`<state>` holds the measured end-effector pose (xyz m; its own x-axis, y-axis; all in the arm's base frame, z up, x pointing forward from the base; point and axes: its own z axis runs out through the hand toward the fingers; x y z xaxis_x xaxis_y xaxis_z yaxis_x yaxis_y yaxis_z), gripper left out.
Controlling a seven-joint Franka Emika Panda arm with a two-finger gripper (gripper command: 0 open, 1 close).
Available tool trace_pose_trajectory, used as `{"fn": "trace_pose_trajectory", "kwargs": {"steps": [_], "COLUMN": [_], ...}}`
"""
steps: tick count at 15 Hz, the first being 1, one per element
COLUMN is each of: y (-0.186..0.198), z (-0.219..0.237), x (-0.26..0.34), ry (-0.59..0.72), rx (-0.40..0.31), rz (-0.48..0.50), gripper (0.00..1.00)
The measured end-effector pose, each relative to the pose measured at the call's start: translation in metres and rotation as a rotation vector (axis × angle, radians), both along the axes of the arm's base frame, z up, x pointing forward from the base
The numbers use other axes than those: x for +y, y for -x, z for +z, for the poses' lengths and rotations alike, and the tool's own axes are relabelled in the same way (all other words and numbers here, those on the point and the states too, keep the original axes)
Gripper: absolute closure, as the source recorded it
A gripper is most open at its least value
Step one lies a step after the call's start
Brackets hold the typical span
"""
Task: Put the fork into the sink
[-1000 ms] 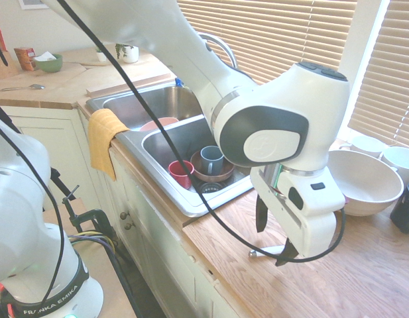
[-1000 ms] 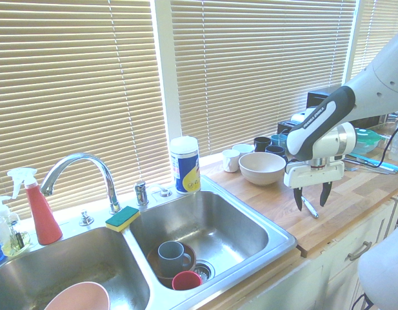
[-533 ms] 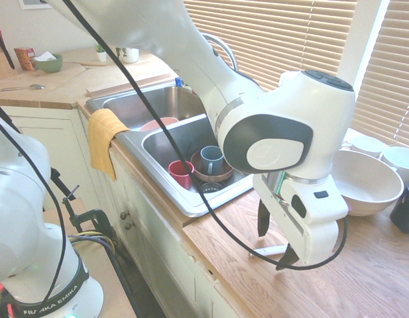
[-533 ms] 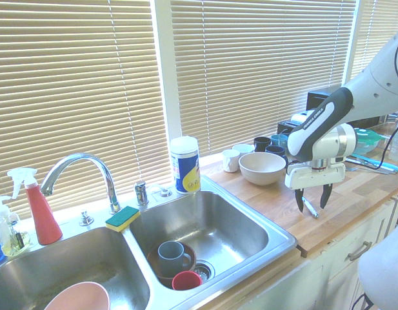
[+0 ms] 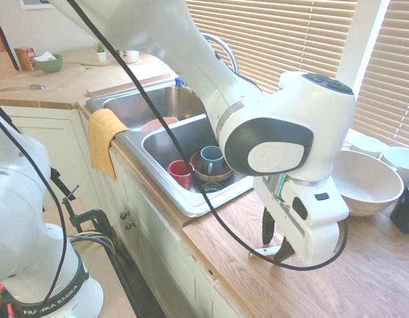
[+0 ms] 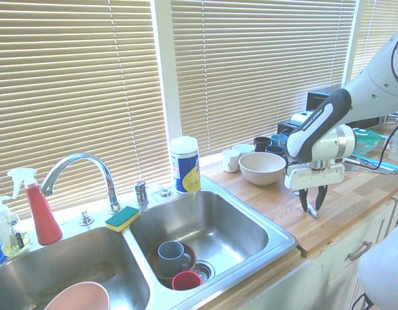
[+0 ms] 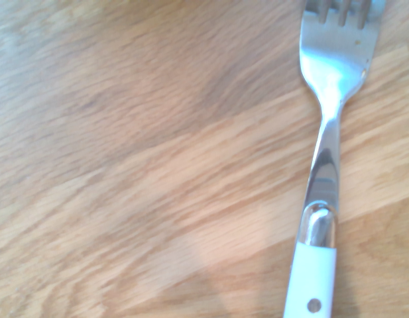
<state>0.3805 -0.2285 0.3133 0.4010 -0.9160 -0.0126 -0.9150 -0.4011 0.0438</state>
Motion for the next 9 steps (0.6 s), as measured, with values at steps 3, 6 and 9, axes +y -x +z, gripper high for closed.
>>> {"fn": "trace_pose_trajectory", "kwargs": {"steps": [3, 6, 9], "y": [-0.0004, 0.0004, 0.002], "z": [0.0, 0.0001, 0.0013], "x": [-0.0005, -0.0028, -0.0057], "ry": [0.0, 0.001, 0.001], "rx": [-0.002, -0.006, -0.009], "rz": [0.006, 0.007, 0.006], "gripper": [1.0, 1.0, 1.0]}}
